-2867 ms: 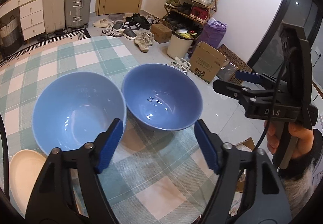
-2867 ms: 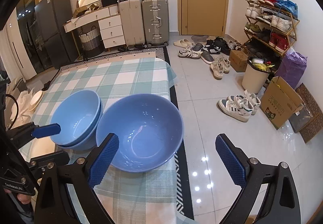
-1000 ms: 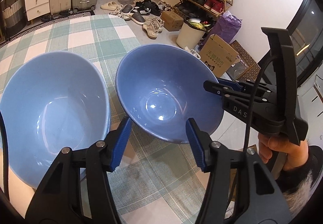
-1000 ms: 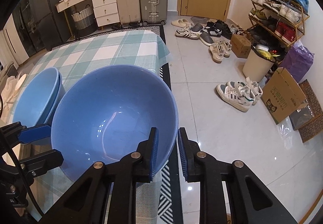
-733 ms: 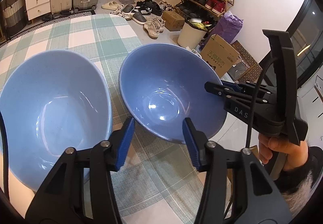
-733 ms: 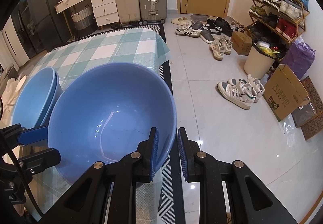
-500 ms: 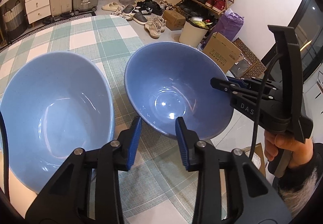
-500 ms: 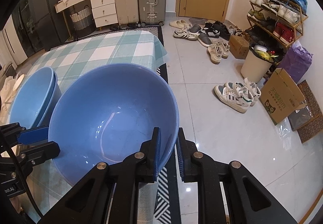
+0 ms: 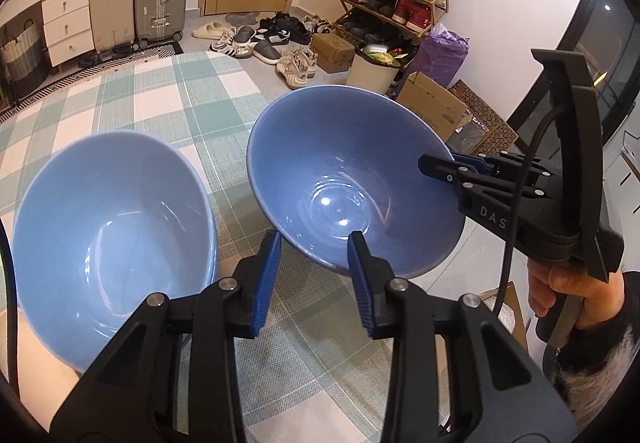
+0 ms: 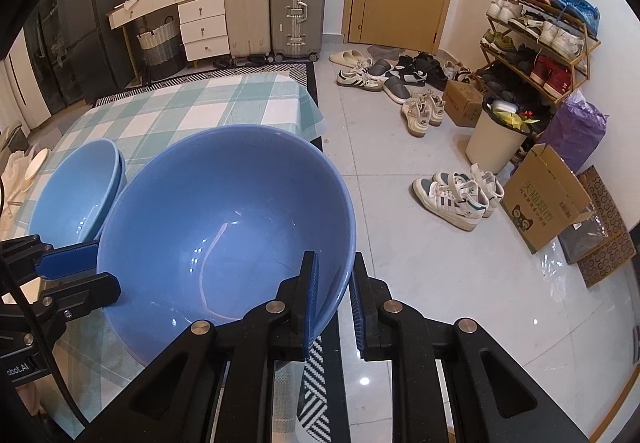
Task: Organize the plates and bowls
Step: 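Lift the bowl with both tools and carry it over the nested bowls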
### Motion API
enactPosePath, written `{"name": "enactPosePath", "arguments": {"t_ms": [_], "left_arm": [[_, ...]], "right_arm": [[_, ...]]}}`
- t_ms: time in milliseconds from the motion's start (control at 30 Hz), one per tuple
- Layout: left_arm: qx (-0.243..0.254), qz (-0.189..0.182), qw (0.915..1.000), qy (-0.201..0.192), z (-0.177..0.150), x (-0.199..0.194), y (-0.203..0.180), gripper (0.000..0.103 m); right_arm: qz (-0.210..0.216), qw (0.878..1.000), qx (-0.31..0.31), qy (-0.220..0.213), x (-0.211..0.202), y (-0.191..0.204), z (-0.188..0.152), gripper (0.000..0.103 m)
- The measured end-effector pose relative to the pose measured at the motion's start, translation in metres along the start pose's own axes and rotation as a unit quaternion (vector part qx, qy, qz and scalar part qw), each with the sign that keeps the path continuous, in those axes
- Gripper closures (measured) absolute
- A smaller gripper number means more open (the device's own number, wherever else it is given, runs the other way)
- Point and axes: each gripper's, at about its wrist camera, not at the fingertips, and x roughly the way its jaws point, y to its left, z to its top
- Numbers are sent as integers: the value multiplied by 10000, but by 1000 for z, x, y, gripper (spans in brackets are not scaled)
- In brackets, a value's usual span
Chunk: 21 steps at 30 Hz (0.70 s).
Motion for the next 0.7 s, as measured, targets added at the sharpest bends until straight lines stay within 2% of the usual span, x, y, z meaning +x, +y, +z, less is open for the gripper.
{"name": "enactPosePath", "arguments": {"t_ms": [700], "left_arm": [[117, 65, 9982, -584, -1, -95, 9, 72]], "right_arm": [[-89, 9978, -242, -616, -83, 43, 16, 86]]}}
